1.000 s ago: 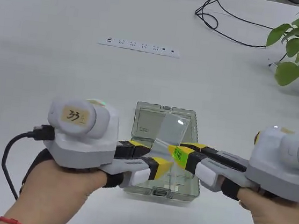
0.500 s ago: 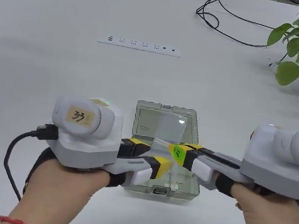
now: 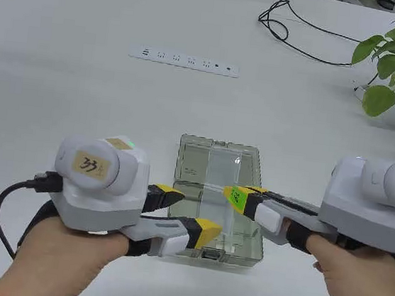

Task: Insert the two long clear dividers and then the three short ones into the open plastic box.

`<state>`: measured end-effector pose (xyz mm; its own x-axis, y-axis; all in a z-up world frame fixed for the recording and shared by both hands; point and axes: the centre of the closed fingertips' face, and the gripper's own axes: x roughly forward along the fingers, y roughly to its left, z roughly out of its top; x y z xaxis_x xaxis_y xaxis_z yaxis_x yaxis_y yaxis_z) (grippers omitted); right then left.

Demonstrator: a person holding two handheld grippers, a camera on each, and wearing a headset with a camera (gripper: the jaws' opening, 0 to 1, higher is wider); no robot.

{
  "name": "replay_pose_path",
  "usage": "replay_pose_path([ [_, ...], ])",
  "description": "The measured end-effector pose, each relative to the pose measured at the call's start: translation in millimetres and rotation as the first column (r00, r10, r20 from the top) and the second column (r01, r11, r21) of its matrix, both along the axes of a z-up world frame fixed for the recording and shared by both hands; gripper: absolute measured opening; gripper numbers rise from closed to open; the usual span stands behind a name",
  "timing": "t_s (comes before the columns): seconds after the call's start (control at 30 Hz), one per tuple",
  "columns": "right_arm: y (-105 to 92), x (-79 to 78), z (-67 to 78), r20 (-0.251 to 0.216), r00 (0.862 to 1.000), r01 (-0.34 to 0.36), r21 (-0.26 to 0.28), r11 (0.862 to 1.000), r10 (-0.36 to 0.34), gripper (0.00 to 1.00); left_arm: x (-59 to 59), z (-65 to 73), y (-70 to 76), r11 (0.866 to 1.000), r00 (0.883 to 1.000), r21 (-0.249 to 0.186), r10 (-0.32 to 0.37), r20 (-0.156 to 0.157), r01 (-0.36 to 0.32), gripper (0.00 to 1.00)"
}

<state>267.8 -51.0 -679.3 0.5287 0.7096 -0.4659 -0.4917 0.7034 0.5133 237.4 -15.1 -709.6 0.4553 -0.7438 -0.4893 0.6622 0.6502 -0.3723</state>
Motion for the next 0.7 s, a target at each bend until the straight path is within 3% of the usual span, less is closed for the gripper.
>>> replay_pose_path([
  [0.07,0.9,2.6,1.4,-0.004,1.0,-0.002,0.002,1.0,0.002,0.06,0.1,-0.7,3.6,1.0,0.999,0.017,-0.022,0.04,0.021,0.51],
  [0.13,0.5,5.8,0.7,-0.009,1.0,0.002,-0.011,1.0,-0.002,0.06,-2.1,-3.4,7.5,0.999,0.999,0.027,-0.03,0.045,0.029,0.55],
  [0.3,3.2,13.2,-0.6,-0.05,0.999,0.019,-0.009,1.0,-0.019,0.06,-5.4,-8.8,15.2,0.994,0.992,0.062,-0.093,0.089,0.087,0.62],
  [0.53,6.2,19.3,-12.2,-0.124,0.991,0.042,-0.068,0.997,-0.05,0.06,-6.0,-12.7,25.2,0.987,0.98,0.079,-0.147,0.137,0.138,0.77],
  [0.7,5.6,20.5,-22.5,-0.172,0.982,0.055,-0.152,0.987,-0.081,0.06,-9.6,-17.2,28.7,0.98,0.97,0.092,-0.191,0.153,0.178,0.83],
])
